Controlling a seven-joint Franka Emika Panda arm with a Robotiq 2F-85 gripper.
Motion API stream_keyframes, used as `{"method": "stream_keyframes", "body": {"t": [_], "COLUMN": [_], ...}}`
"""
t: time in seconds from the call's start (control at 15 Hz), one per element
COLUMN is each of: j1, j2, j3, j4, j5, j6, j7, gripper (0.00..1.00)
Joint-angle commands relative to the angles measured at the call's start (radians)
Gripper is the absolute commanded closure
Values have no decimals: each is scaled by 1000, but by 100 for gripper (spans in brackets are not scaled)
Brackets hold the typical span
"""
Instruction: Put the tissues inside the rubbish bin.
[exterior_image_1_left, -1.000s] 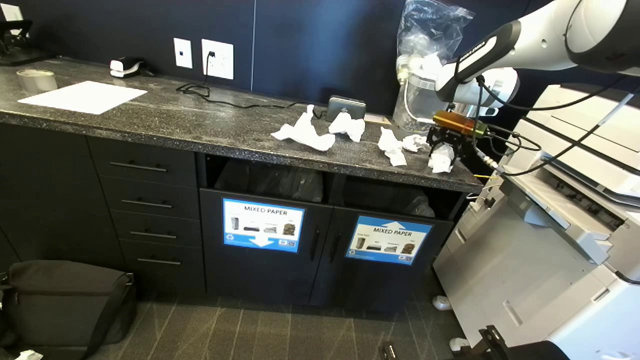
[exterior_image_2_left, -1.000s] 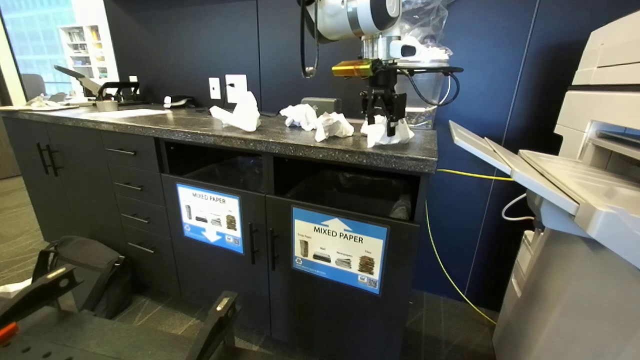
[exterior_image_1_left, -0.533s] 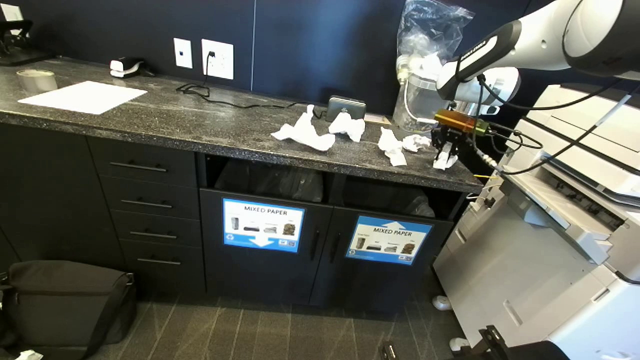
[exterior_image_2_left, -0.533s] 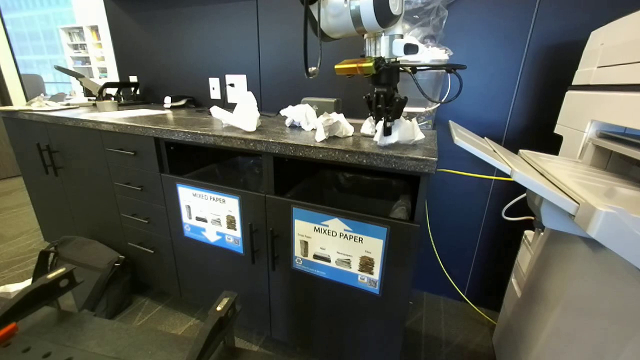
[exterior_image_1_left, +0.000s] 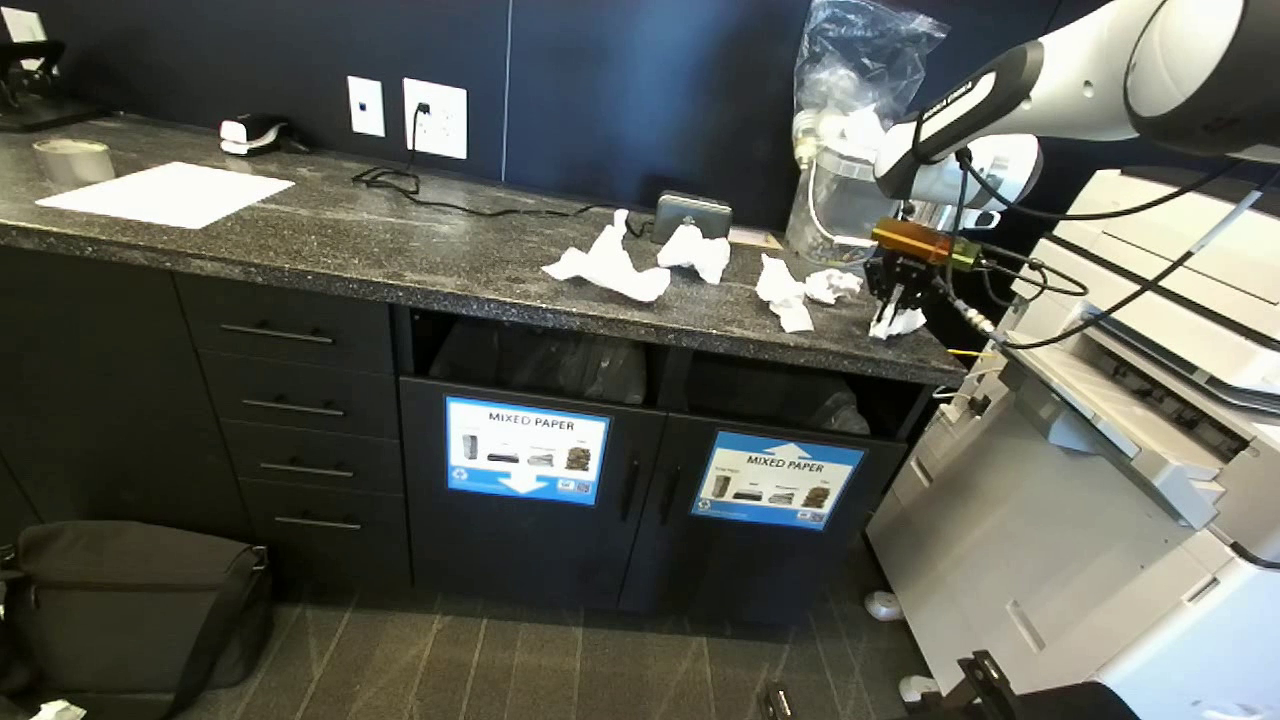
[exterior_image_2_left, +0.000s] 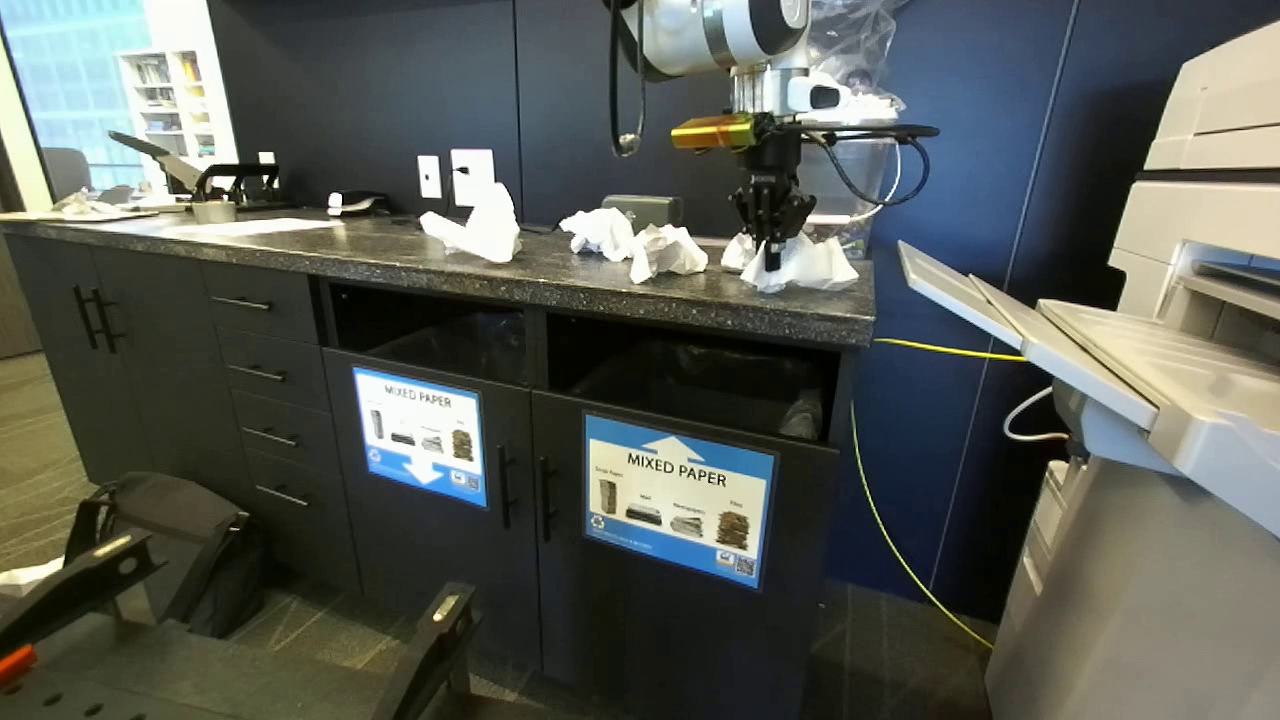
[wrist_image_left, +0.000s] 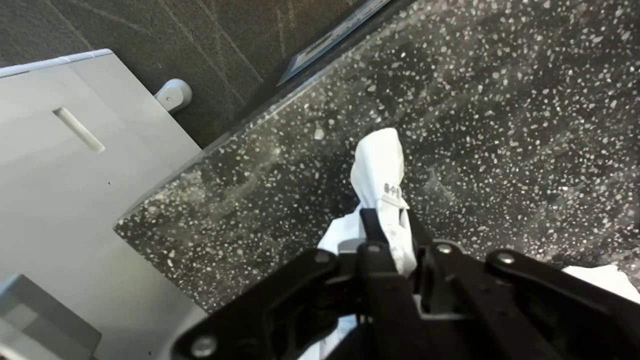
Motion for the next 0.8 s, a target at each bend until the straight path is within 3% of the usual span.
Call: {"method": "stream_keyframes", "body": {"t": [0.0, 0.2, 0.73], "j1": [-14, 6, 91], "j2": [-20, -80, -321], "j3": [26, 43, 111], "j4": [-24, -124, -519], "j5": [25, 31, 28], "j6": [-29, -6, 102], "j7": [-56, -63, -96], "gripper": [94, 94, 95]}}
